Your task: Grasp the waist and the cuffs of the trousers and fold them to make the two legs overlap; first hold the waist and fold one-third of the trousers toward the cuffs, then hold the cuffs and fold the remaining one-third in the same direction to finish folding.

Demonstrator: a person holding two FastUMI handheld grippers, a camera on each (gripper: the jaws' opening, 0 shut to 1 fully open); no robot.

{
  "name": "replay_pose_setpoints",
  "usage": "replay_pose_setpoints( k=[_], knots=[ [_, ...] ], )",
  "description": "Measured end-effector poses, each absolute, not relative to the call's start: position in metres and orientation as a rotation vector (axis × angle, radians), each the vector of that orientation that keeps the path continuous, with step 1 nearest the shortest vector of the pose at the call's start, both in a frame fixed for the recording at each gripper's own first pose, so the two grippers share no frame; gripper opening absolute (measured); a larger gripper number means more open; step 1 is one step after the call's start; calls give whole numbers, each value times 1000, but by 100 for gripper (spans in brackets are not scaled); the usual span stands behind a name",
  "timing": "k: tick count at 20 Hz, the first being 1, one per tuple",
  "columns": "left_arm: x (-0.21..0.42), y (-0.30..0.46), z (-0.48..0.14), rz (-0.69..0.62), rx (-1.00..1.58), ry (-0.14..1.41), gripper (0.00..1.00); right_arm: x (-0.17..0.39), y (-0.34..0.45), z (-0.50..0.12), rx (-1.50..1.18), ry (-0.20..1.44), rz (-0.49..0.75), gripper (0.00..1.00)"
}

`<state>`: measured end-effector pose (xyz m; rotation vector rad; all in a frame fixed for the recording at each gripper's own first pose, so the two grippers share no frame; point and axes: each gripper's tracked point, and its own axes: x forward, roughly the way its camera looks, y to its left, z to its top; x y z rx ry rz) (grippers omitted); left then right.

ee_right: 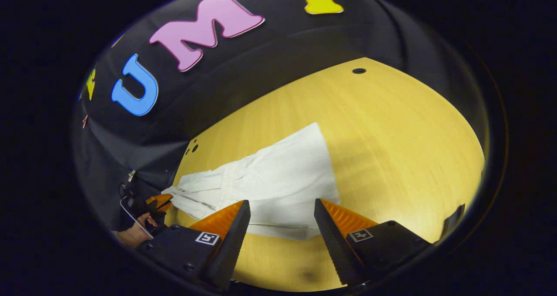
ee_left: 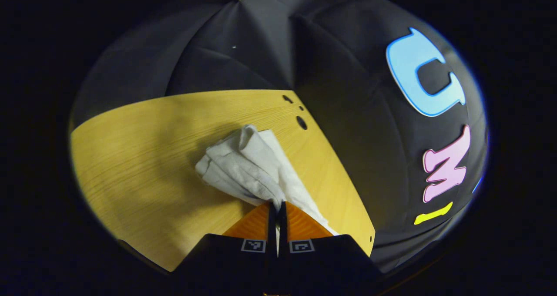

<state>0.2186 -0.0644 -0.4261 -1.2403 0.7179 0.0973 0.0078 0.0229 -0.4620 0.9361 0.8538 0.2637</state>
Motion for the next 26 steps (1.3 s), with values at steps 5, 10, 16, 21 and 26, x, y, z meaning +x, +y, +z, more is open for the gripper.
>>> replay_pose_setpoints(
  k=[5,10,16,21,26],
  knots=[
    [242,-91,-356,-20,-1156,618,6,-11,-19,-493,1011,872,114,91],
    [254,-140,-301,-156,-1062,571,5,-23,-44,-511,1030,870,63,92],
    [257,-213,-264,-294,-990,566,5,-21,-69,-513,1057,833,31,92],
    [249,-279,-246,-427,-934,592,6,-28,-87,-522,1067,831,-3,91],
    [213,-352,-252,-583,-794,675,5,-39,-97,-532,1086,837,-32,91]
  ],
)
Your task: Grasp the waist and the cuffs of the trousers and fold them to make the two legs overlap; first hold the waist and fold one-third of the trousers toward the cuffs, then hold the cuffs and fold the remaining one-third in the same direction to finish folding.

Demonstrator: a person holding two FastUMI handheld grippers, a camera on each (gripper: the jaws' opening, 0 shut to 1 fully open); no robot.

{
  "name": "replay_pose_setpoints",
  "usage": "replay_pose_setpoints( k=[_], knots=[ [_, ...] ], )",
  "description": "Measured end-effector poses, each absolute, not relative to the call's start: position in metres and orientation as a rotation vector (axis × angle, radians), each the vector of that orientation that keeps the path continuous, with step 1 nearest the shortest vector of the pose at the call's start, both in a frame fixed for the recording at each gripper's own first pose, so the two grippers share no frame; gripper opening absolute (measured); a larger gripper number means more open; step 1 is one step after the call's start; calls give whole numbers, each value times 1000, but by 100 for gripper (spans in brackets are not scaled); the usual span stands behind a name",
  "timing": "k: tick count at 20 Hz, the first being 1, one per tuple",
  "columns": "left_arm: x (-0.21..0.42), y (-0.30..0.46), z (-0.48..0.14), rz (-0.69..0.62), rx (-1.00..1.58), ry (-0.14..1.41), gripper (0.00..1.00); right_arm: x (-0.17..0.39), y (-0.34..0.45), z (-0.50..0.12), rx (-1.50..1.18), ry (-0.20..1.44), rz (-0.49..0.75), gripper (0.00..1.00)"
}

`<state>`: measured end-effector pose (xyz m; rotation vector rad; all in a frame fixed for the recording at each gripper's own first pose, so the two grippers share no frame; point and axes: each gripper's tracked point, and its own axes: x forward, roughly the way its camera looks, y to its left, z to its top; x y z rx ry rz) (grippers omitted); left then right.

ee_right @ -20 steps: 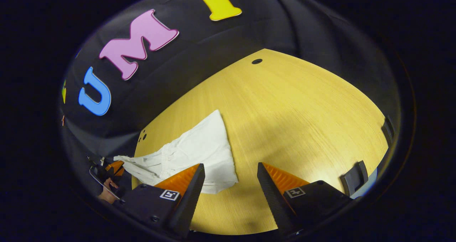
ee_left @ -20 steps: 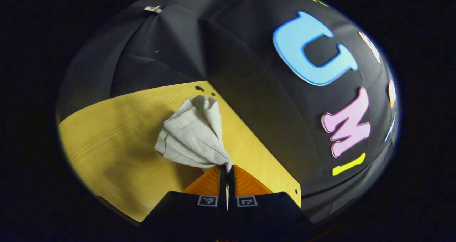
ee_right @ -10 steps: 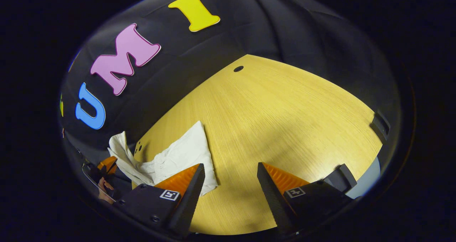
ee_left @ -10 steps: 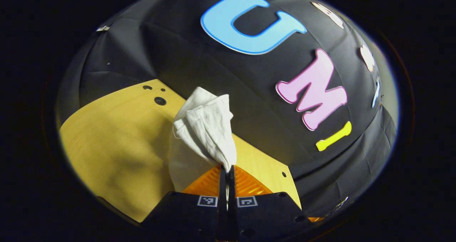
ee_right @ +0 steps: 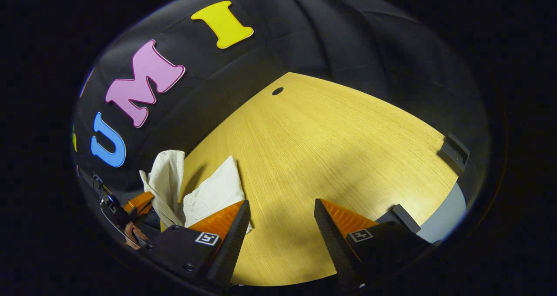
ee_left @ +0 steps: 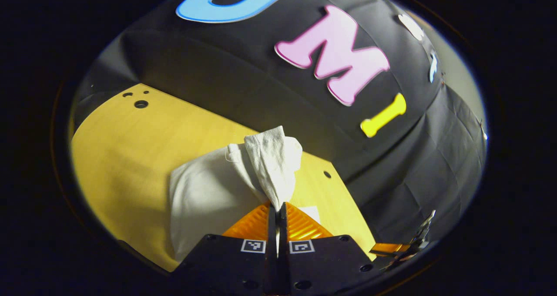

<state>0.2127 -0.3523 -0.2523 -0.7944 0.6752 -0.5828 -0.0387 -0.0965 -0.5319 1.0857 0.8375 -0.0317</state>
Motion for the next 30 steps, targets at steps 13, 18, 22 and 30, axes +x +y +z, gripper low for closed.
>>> replay_pose_setpoints(
  k=[13,18,22,30],
  knots=[
    [103,-423,-307,-871,-438,863,47,-45,-89,-538,1106,863,-36,92],
    [97,-419,-295,-883,-382,827,80,-38,-79,-532,1103,862,-5,92],
    [106,-389,-282,-828,-456,815,81,-30,-68,-519,1119,850,25,91],
    [145,-284,-287,-575,-676,785,82,-9,-40,-493,1122,815,120,92]
  ],
)
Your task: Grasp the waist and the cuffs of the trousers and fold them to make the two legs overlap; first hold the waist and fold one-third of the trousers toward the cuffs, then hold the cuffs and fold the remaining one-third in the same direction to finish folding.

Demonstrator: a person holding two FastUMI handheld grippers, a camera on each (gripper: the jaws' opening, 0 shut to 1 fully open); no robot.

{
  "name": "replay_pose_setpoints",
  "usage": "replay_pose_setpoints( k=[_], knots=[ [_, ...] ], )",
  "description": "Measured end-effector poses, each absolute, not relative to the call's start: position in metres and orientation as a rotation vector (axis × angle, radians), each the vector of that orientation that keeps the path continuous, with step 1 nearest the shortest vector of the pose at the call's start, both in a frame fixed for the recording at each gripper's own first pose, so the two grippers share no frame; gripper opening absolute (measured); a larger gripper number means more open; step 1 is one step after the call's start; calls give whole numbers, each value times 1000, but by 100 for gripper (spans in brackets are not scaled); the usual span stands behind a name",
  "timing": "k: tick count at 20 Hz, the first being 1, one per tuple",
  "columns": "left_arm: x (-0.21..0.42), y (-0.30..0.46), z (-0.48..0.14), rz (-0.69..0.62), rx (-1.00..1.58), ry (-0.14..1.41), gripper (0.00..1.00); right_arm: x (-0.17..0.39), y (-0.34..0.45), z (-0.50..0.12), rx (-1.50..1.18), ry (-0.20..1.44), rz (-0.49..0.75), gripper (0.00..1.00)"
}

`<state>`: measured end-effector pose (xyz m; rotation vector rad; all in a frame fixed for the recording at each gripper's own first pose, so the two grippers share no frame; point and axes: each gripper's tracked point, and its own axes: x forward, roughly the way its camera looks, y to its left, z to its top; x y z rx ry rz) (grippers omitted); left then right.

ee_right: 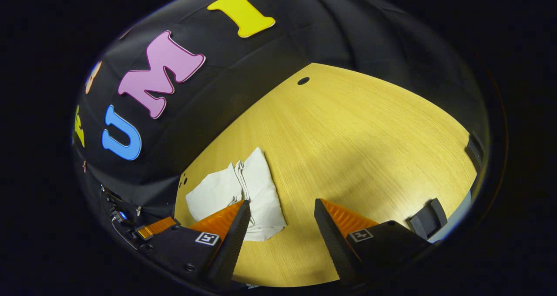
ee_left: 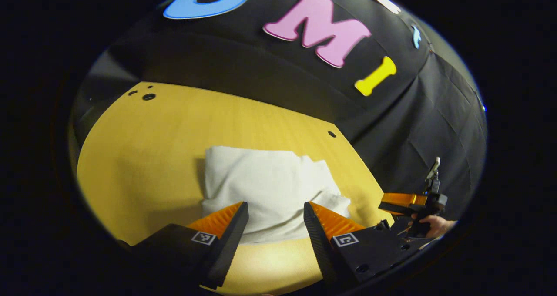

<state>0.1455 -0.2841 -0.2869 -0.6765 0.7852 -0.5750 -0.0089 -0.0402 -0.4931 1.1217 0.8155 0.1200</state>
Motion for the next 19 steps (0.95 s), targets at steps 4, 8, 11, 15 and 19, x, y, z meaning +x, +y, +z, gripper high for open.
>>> replay_pose_setpoints(
  k=[4,8,11,15,19],
  knots=[
    [153,-245,-300,-455,-725,771,82,5,-26,-475,1121,791,175,92],
    [153,-225,-307,-390,-748,769,82,18,-10,-455,1116,763,236,92],
    [150,-219,-312,-369,-769,781,82,22,-3,-445,1127,748,255,91],
    [149,-218,-317,-361,-779,797,82,19,5,-445,1119,756,274,92],
    [148,-221,-321,-362,-768,817,82,17,5,-447,1121,761,273,92]
  ],
)
